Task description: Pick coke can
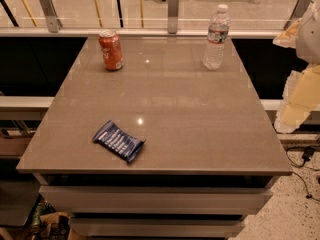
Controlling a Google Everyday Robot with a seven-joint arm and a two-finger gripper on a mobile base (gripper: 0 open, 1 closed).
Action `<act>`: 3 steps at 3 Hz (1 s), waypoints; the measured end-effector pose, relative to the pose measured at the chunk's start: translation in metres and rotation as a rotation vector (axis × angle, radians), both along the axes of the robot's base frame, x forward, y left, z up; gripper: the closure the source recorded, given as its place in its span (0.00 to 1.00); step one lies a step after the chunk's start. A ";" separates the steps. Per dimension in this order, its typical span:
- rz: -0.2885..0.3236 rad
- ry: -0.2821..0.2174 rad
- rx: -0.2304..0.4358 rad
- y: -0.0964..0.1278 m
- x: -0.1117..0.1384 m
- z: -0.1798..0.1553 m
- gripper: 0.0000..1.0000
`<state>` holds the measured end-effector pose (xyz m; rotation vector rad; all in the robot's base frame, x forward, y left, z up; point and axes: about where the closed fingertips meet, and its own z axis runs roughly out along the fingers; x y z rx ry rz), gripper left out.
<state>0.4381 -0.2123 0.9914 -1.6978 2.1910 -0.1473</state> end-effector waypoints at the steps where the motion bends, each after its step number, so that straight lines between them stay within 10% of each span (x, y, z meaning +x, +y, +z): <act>1: -0.012 -0.011 -0.007 0.000 0.005 0.004 0.00; 3: -0.142 -0.106 0.013 -0.012 0.049 0.021 0.00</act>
Offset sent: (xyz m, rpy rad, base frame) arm 0.0542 -0.0174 0.0146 -0.0115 -0.0725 -0.1843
